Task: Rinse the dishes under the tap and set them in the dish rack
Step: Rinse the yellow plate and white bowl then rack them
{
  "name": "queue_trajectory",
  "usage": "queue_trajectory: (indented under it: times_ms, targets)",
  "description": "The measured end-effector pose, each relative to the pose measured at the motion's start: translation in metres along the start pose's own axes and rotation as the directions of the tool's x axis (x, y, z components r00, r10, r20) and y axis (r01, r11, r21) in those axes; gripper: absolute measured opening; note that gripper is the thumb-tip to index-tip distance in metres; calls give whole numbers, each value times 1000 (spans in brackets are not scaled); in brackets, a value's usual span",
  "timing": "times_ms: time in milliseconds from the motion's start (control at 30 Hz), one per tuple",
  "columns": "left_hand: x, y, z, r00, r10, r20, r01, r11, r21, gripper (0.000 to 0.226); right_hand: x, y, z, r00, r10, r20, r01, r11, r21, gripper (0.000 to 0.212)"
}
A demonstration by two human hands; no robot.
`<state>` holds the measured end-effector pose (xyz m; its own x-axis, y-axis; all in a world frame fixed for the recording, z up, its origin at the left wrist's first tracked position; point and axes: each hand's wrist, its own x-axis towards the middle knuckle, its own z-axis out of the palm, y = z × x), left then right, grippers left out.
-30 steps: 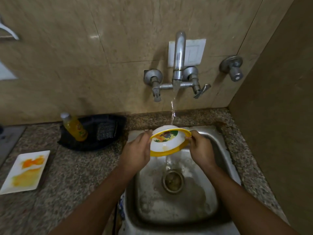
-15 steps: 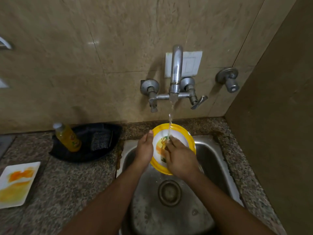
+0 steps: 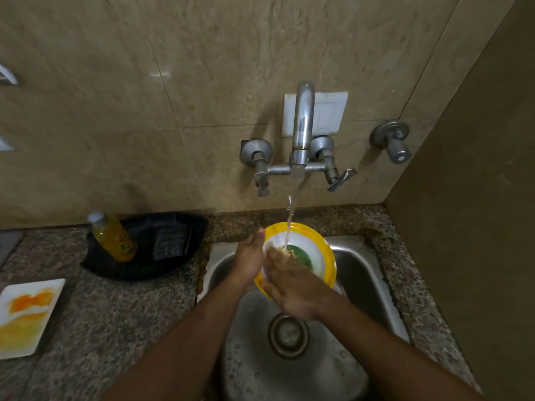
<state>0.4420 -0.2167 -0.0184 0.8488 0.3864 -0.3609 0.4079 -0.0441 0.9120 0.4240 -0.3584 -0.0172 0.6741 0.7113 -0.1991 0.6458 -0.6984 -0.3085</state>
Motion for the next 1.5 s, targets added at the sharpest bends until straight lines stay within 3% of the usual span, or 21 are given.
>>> queue_trajectory:
  times_ms: [100, 167, 233, 333, 400, 467, 600, 733, 867, 933, 1067, 1233, 1333, 1433, 1500]
  targets:
    - [-4, -5, -5, 1000, -24, 0, 24, 999, -23, 49, -8, 19, -3, 1000, -8, -15, 8, 1000, -15, 82]
    - [-5, -3, -2, 1000, -4, -21, 3, 999, -38, 48, -4, 27, -2, 993, 83, -85, -88, 994, -60, 92]
    - [-2, 5, 0, 999, 38, -31, -38, 999, -18, 42, -1, 7, 0, 996, 51, -78, -49, 998, 31, 105]
    - [3, 9, -7, 995, 88, -42, -90, 995, -31, 55, -7, -6, -3, 994, -95, -62, 98, 995, 37, 89]
    - [2, 3, -6, 995, 93, -33, -95, 994, -56, 49, -10, 15, -12, 994, -56, -93, 55, 998, -17, 84]
    - [-3, 6, 2, 991, 127, -41, -130, 988, -82, 37, -2, 20, -19, 991, 56, -121, -59, 998, -22, 96]
    - [-3, 24, 0, 977, 211, -43, -214, 974, -80, 37, -5, -18, -10, 994, -27, -105, 42, 989, 139, 80]
    - [-5, 11, -6, 967, 246, -71, -254, 959, -123, 39, -32, 25, -2, 980, -150, -132, 139, 986, -86, 72]
    - [-2, 19, 2, 941, 330, -76, -334, 941, -44, 37, -14, -9, 10, 992, -2, -129, 20, 990, 140, 82]
    - [2, 22, -3, 937, 341, -69, -345, 938, -44, 35, -20, -12, 12, 989, -7, -150, 41, 974, 221, 83]
    - [-5, 10, -4, 927, 353, -129, -364, 928, -77, 37, -35, 28, -2, 977, -70, -203, 68, 998, -18, 72]
    - [6, 20, -1, 926, 354, -133, -359, 933, -10, 38, -23, 0, 7, 984, -28, -175, 47, 993, 106, 81]
    - [1, 11, -7, 932, 318, -177, -329, 944, -37, 37, -34, 31, -2, 969, -72, -235, 42, 991, -129, 70]
    - [-12, -2, 4, 951, 230, -205, -247, 967, -60, 37, -23, 48, -4, 975, 81, -205, -153, 918, -367, 68]
    - [-19, -1, 10, 967, 153, -202, -182, 974, -133, 29, -13, 40, 5, 977, 119, -179, -187, 884, -428, 59]
